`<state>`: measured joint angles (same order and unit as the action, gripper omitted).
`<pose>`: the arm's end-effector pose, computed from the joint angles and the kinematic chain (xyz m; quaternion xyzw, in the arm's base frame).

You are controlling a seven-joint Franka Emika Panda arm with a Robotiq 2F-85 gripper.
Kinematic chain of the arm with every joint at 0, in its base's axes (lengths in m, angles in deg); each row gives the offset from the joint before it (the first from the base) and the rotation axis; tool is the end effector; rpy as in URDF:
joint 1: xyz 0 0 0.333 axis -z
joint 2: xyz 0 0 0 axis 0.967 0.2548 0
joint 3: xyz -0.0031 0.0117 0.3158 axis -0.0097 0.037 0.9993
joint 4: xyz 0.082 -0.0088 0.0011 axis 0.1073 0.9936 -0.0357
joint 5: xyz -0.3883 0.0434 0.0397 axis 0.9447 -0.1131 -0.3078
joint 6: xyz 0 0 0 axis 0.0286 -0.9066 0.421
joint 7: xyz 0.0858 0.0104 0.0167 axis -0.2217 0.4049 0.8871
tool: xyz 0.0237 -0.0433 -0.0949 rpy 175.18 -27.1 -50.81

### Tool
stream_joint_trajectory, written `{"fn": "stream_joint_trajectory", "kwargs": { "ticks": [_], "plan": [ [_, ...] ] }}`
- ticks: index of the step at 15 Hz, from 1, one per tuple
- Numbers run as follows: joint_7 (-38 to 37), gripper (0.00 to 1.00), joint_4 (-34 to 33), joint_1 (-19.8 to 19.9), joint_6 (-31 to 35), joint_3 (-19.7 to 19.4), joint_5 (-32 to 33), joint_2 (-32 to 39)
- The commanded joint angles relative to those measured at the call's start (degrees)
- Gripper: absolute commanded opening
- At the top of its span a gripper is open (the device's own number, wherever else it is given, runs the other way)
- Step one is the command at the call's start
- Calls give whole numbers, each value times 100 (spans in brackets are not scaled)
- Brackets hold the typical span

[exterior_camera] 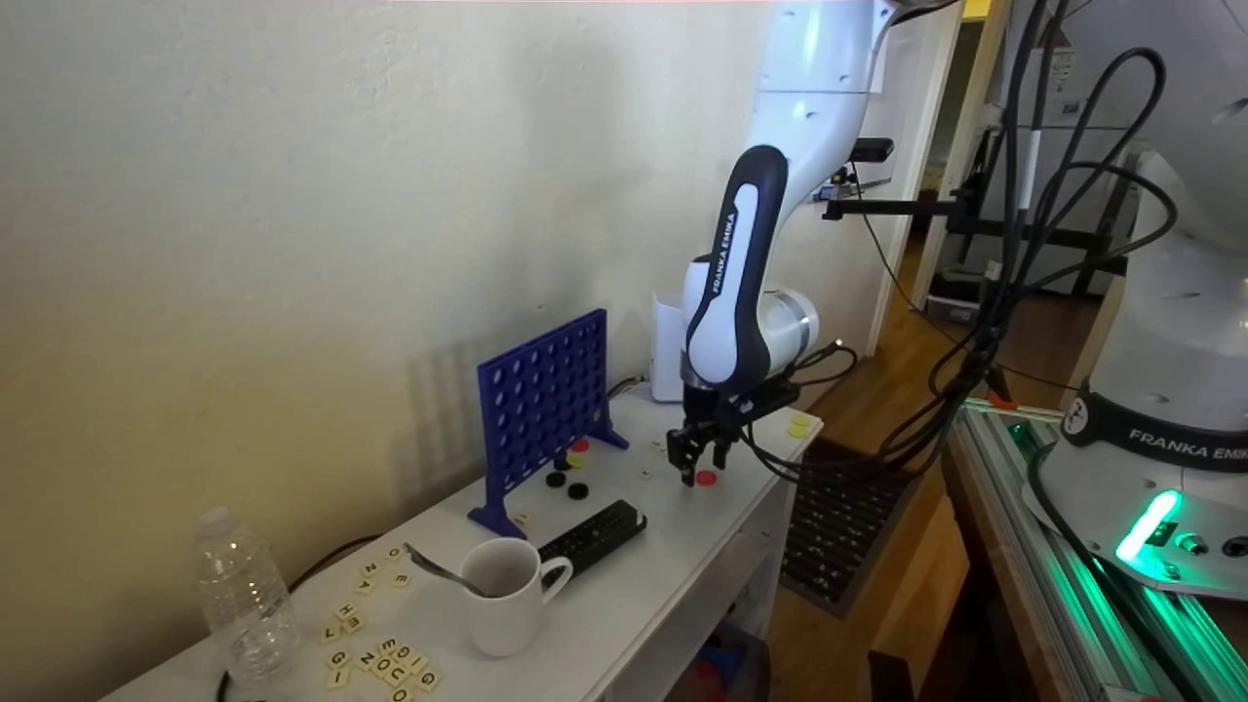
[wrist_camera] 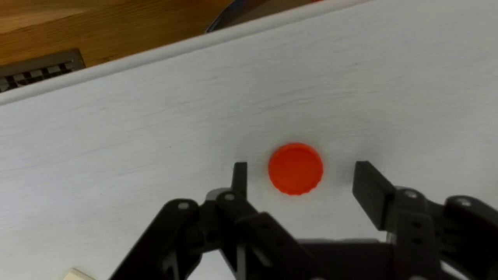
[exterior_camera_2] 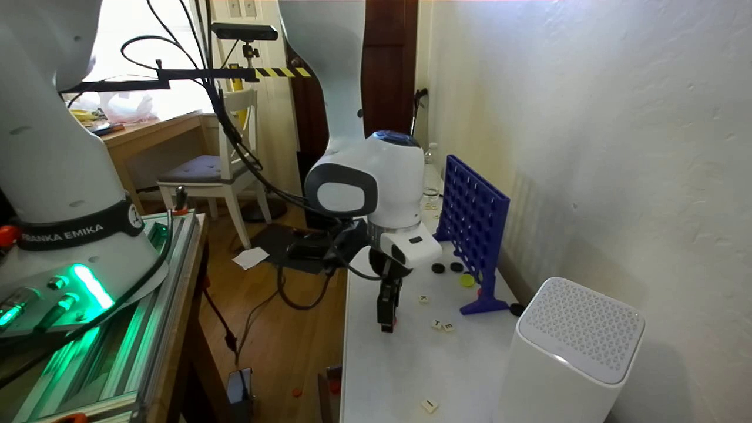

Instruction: Put one orange chip inside the blue gameboard.

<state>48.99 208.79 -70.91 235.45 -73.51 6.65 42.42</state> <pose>0.4392 -0.0996 0.0352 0.9596 -0.2808 0.0011 0.0179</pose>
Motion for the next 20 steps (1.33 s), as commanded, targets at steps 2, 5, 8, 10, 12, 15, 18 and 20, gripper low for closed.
{"fn": "stream_joint_trajectory", "kwargs": {
  "ticks": [2, 5, 8, 10, 12, 15, 18, 20],
  "plan": [
    [-147, 44, -68, 114, 127, 65, 144, 116],
    [-145, 24, -82, 102, 129, 49, 154, 127],
    [-155, 16, -97, 54, 118, 1, 167, 129],
    [-189, 11, -3, -53, 144, -106, 166, 11],
    [-270, 11, 323, -272, 458, -292, 122, -360],
    [-307, 11, 988, -1041, 1381, -953, 34, -1103],
    [156, 11, 1528, -2397, 2164, -2146, -469, -1582],
    [622, 11, 1820, -3284, 2781, -2790, -1055, -1785]
  ]
}}
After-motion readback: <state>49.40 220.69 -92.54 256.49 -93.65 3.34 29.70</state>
